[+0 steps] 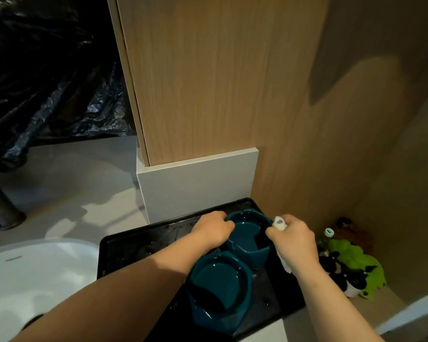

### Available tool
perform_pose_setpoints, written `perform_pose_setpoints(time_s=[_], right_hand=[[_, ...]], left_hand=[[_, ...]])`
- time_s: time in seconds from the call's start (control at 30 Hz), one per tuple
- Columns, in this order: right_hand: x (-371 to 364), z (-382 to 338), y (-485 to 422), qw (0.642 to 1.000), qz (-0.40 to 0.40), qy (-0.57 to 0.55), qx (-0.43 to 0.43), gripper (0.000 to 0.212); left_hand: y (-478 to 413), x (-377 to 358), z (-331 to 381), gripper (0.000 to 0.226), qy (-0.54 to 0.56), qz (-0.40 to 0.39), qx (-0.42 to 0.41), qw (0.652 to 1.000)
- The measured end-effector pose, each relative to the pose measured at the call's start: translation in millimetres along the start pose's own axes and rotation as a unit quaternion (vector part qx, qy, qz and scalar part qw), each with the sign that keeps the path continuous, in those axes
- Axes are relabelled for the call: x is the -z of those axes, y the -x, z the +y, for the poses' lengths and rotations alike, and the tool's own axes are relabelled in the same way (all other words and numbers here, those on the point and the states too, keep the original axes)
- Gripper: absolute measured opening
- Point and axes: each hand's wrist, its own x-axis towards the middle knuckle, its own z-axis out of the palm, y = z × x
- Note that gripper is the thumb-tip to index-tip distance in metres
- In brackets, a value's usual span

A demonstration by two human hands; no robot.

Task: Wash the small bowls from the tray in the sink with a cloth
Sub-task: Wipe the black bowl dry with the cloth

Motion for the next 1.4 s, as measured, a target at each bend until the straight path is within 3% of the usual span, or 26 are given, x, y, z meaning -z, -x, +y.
perform_pose_setpoints(time_s=[0.1, 0.23, 0.37, 0.47, 0.57, 0.67, 0.73, 0.8, 0.87, 0.93, 1.0, 1.07, 1.17, 1.3, 1.4], right_hand=[[4, -10, 8, 0.999, 0.035, -0.02, 0.03, 0.01], [6, -54, 35, 0.986, 0.047, -0.117, 0.106, 0.016], [-18, -112, 81, 0.941, -0.139, -0.303, 0.054, 0.013], [-55, -139, 111, 0.894, -0.236, -0.381, -0.005, 0.02], [-97, -155, 145, 0.883, -0.29, -0.368, -0.016, 0.033], [-129, -167, 179, 0.884, -0.361, -0.295, 0.005, 0.043], [-145, -171, 198, 0.871, -0.415, -0.26, 0.022, 0.047], [-160, -171, 214, 0.876, -0.436, -0.186, 0.084, 0.056], [-175, -167, 223, 0.887, -0.373, -0.041, 0.27, 0.066], [-190, -163, 231, 0.827, -0.281, 0.148, 0.464, 0.073], [-205, -162, 240, 0.754, -0.212, 0.242, 0.574, 0.078], [-222, -163, 246, 0.743, -0.168, 0.266, 0.591, 0.088], [-235, -176, 253, 0.761, -0.141, 0.284, 0.565, 0.085], [-247, -197, 256, 0.772, -0.162, 0.378, 0.484, 0.043], [-263, -202, 254, 0.802, -0.164, 0.407, 0.405, 0.033]], left_hand=[[7, 6, 1, 0.046, -0.023, 0.001, -0.02, 1.0], [43, 35, 1, 0.038, 0.046, 0.042, -0.092, 0.994], [96, 70, -30, 0.018, 0.192, 0.03, -0.132, 0.972], [135, 92, -63, 0.033, 0.246, 0.017, -0.112, 0.963], [168, 107, -99, 0.03, 0.223, 0.054, -0.092, 0.969], [191, 120, -136, 0.03, 0.109, 0.104, -0.066, 0.986], [202, 132, -165, 0.023, 0.05, 0.12, 0.007, 0.992], [212, 147, -195, 0.016, 0.103, 0.1, 0.082, 0.986], [223, 162, -220, 0.017, 0.272, 0.037, 0.155, 0.949], [235, 175, -237, 0.018, 0.38, -0.05, 0.182, 0.905], [242, 181, -248, 0.02, 0.385, -0.122, 0.157, 0.901], [246, 184, -251, 0.02, 0.344, -0.148, 0.129, 0.918], [244, 183, -254, 0.023, 0.228, -0.146, 0.118, 0.955], [229, 177, -257, 0.023, -0.02, -0.064, 0.128, 0.99], [215, 171, -262, 0.018, -0.242, 0.006, 0.08, 0.967]])
